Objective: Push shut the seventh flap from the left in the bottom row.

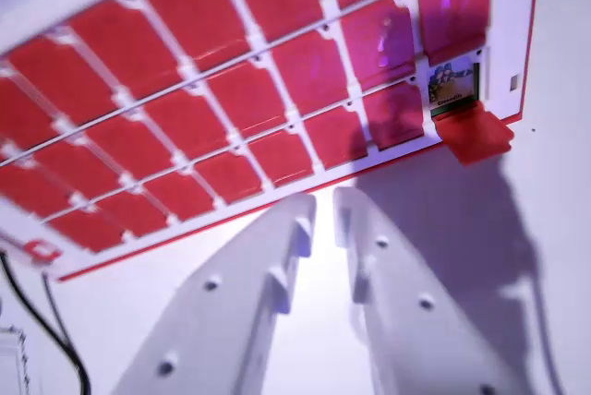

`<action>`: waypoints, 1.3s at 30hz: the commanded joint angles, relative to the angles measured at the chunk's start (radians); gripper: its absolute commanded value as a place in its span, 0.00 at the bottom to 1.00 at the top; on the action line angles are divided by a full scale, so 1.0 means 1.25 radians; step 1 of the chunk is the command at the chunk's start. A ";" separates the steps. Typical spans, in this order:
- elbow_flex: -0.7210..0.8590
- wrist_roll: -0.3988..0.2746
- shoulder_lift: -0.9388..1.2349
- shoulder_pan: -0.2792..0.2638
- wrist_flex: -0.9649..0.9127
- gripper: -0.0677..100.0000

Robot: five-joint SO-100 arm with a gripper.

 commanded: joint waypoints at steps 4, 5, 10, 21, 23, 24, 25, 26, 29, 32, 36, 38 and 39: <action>0.065 -0.027 0.261 -0.033 0.001 0.02; 0.082 -0.032 0.286 -0.038 0.001 0.02; 0.188 -0.053 0.423 -0.064 -0.012 0.02; 0.384 -0.104 0.708 -0.129 -0.017 0.02; 0.411 -0.117 0.744 -0.137 -0.025 0.02; 0.427 -0.123 0.760 -0.140 -0.032 0.02; 0.443 -0.126 0.776 -0.142 -0.043 0.02; 0.454 -0.131 0.790 -0.144 -0.048 0.02; 0.472 -0.139 0.814 -0.148 -0.049 0.02; 0.472 -0.140 0.819 -0.150 -0.044 0.02; 0.459 -0.131 0.817 -0.151 -0.028 0.02; 0.457 -0.125 0.816 -0.151 -0.021 0.02; 0.457 -0.123 0.816 -0.150 -0.017 0.02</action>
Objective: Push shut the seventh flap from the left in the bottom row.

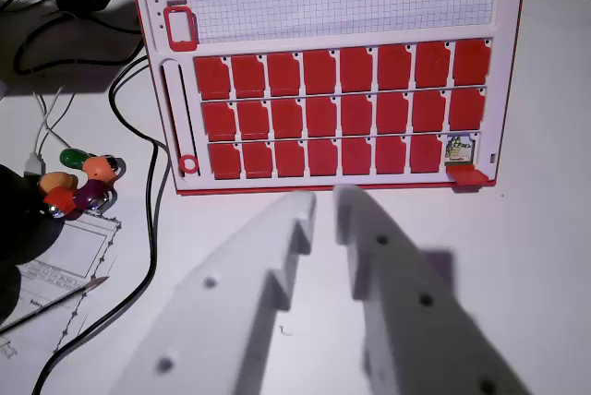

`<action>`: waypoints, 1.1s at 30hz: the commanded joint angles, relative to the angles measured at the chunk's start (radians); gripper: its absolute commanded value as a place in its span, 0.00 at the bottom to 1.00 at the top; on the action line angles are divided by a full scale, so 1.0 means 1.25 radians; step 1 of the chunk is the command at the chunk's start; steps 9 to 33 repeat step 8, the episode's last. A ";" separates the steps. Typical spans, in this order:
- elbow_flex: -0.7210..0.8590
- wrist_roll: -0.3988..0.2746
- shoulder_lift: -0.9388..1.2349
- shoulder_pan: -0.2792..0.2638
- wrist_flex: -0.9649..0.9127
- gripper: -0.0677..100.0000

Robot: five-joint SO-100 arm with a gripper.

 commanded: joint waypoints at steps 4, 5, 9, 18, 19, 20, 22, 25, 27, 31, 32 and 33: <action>-0.029 0.021 0.027 0.000 0.015 0.02; -0.032 0.026 0.026 0.000 0.017 0.02; -0.042 0.038 0.018 0.000 0.020 0.02; -0.042 0.038 0.018 0.000 0.020 0.02; -0.042 0.038 0.018 0.000 0.020 0.02; -0.042 0.038 0.018 0.000 0.020 0.02; -0.042 0.038 0.018 0.000 0.020 0.02; -0.042 0.038 0.018 0.000 0.020 0.02; -0.042 0.038 0.018 0.000 0.020 0.02; -0.042 0.038 0.018 0.000 0.020 0.02; -0.042 0.038 0.018 0.000 0.020 0.02; -0.042 0.038 0.018 0.000 0.020 0.02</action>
